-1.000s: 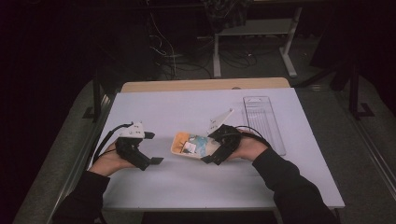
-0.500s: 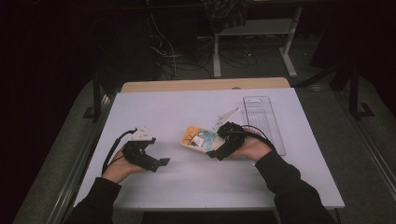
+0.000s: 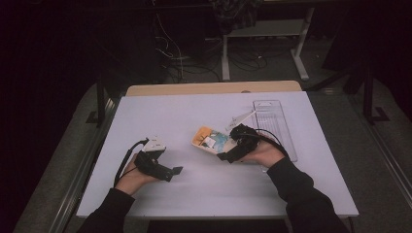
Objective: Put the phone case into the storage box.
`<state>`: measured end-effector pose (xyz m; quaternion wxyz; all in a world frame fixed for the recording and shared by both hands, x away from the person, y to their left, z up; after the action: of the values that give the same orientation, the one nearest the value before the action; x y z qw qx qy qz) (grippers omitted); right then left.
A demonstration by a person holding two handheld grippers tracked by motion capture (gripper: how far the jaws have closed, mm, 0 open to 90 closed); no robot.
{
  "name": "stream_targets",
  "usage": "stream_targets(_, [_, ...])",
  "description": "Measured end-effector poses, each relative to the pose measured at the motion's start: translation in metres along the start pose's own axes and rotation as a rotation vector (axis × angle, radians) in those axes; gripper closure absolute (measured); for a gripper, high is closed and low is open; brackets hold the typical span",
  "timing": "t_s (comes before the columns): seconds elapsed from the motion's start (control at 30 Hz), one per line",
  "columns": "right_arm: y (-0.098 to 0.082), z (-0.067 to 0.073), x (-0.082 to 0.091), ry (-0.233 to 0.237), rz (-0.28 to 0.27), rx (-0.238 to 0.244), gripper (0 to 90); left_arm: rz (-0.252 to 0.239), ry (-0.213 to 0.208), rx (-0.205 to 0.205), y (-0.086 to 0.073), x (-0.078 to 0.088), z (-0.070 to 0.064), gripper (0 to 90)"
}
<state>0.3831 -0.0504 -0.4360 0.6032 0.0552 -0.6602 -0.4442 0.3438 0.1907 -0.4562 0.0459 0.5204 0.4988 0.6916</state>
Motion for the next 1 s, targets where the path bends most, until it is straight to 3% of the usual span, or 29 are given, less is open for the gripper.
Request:
stream_targets(0.17, [0.000,-0.001,0.001,0.002,-0.015,-0.011,9.8,-0.004,0.002,-0.035,0.002,-0.002,-0.006,0.0])
stream_targets(0.33, [0.000,-0.002,0.001,0.010,-0.018,-0.014,9.8,-0.020,-0.012,-0.036,0.004,-0.002,-0.009,0.0])
stream_targets(0.47, [0.000,-0.002,0.001,0.011,-0.020,-0.015,9.7,-0.009,-0.009,-0.084,0.004,-0.003,-0.011,0.0])
stream_targets(0.77, [-0.002,0.000,-0.001,0.030,-0.016,-0.032,9.7,-0.038,0.027,-0.190,0.006,0.000,-0.016,0.0])
stream_targets(1.0, [-0.003,0.000,-0.002,0.030,-0.016,-0.029,9.7,-0.057,0.045,-0.229,0.007,0.002,-0.016,0.0])
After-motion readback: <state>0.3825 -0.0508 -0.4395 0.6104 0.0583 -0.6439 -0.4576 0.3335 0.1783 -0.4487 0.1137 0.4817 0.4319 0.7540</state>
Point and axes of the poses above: each handheld gripper's, and its own axes: x roughly backward along the jaws, y roughly out of its top, z roughly to its left, the point moved 6 cm from there along -x, roughly forward along the jaws, and after that the axes turned 1 degree about x, right-handed, at the moved point
